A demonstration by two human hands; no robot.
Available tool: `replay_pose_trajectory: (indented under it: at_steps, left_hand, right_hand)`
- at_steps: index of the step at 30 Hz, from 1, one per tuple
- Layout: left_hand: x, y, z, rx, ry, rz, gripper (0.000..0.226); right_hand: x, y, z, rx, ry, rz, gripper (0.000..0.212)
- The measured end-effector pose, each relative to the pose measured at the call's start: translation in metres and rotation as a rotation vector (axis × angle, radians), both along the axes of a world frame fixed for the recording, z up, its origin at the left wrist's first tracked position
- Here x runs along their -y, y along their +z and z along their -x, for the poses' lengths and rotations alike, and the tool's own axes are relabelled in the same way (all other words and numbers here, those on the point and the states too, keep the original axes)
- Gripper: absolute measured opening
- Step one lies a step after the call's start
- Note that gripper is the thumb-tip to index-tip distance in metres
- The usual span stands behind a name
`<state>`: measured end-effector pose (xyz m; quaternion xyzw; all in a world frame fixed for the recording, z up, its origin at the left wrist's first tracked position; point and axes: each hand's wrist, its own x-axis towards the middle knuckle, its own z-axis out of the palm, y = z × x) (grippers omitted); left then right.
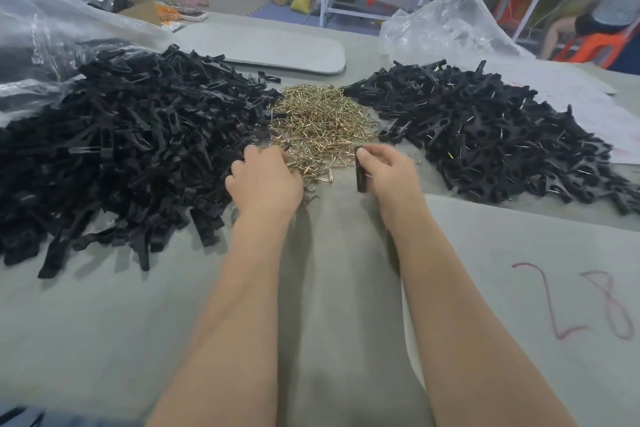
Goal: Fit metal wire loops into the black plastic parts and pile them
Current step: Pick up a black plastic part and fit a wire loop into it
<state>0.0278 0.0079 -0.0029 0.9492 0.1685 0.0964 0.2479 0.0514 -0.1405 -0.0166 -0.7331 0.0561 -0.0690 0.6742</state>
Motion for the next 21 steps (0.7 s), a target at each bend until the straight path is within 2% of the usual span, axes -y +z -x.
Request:
replay_pose_trajectory:
  at_steps: [2, 5, 8, 10, 12, 15, 18, 21]
  left_hand:
    - [0.0, 0.001, 0.001, -0.093, 0.002, -0.073, 0.033]
    - [0.0, 0.001, 0.001, -0.094, 0.015, -0.111, 0.028]
    - [0.003, -0.001, -0.001, -0.023, -0.002, -0.111, 0.021]
    - [0.007, -0.001, -0.003, 0.098, -0.045, -0.064, 0.016]
    - [0.013, -0.001, -0.005, 0.239, -0.123, 0.116, 0.013]
    - [0.029, 0.0, -0.005, 0.382, -0.241, 0.54, 0.007]
    - [0.046, -0.003, -0.009, 0.366, -0.228, 0.793, 0.015]
    - [0.054, -0.012, -0.016, 0.277, -0.131, 0.895, 0.012]
  right_hand:
    - [0.002, 0.002, -0.004, 0.01, -0.072, -0.024, 0.006]
    - [0.0, 0.004, -0.004, -0.03, -0.077, -0.069, 0.007]
    - [-0.003, 0.006, -0.002, -0.094, -0.023, -0.198, 0.012]
    - [-0.005, 0.008, -0.001, -0.139, 0.034, -0.34, 0.019]
    - [-0.006, 0.009, -0.001, -0.153, 0.076, -0.428, 0.024]
    - [-0.008, 0.009, -0.003, -0.129, 0.079, -0.417, 0.027]
    - [-0.013, 0.008, -0.005, -0.035, 0.088, -0.301, 0.021]
    - [-0.019, 0.001, -0.004, 0.033, 0.093, -0.118, 0.018]
